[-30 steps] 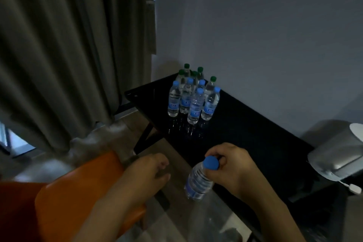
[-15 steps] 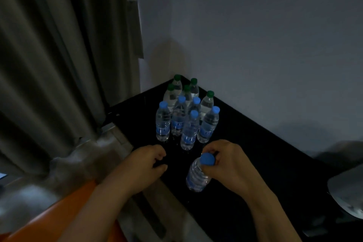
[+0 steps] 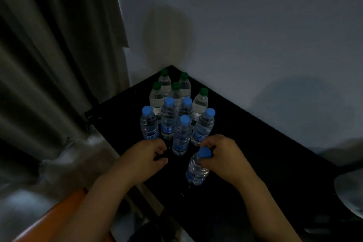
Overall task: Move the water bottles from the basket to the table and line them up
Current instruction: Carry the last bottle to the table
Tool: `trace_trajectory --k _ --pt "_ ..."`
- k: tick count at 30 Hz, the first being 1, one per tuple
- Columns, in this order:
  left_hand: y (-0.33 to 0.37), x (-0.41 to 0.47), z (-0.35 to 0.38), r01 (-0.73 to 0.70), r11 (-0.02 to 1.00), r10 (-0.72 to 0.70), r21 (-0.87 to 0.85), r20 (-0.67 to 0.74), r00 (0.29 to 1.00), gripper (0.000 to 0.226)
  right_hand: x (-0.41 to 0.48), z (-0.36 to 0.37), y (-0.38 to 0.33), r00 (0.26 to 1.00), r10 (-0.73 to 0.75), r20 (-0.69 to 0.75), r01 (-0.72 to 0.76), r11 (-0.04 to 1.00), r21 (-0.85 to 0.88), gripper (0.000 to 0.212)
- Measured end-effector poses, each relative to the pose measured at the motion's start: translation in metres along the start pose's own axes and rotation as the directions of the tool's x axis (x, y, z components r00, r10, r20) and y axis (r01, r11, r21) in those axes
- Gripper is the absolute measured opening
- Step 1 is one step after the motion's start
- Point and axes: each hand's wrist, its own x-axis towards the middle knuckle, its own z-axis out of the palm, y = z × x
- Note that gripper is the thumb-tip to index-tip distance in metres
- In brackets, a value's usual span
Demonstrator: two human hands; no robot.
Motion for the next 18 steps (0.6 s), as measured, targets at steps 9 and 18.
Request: trace_trajectory --k 9,18 --pt "0.009 0.06 -0.017 -0.093 0.994 0.086 0.049 0.127 0.988 0.026 0.037 0.011 0.019 0.992 0.122 -0.025 -0.123 0.992 -0.04 0.019" --pt "0.012 0.124 -0.055 -0.219 0.97 0.182 0.105 0.28 0.943 0.025 0.059 0.028 0.026 0.949 0.313 -0.041 -0.316 0.944 -0.099 0.039"
